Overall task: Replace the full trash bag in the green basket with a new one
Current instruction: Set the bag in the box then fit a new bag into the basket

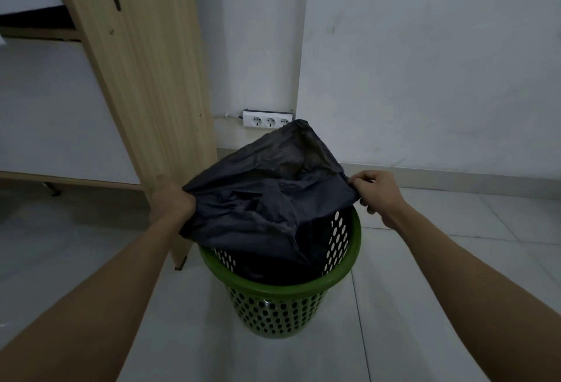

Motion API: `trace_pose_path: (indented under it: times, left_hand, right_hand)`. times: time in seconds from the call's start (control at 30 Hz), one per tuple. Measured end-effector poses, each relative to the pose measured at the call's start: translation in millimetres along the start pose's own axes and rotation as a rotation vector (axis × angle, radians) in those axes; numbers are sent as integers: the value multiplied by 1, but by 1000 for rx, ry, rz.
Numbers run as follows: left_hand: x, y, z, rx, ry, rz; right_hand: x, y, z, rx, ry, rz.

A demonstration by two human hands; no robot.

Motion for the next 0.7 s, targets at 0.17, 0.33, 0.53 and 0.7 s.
trace_pose_path:
  times: [0.17,0.33,0.53,0.7]
  left_hand:
    - [-23,10,-9,-71,-285,-154]
    - [-68,32,-36,132,-410,-935]
    - [-55,38,-86,361,-689,-842]
    - [-54,27,-93,270,-685,-712]
  right_hand:
    - [-5,-1,-7,89,101,-21]
    - [10,9,-28,-247,632,70]
    - [56,23,-90,-20,684,924]
    - [22,-5,-106,206,1049,388]
Point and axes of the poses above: each hand's wrist, its own y-axis away from the middle knuckle, its own z-axis out of the back of the hand, x = y × z, the point moved 1 cm from there along -y, towards the middle knuckle, and after that the axes turned 2 degrees about z, right-handed, at the moved point
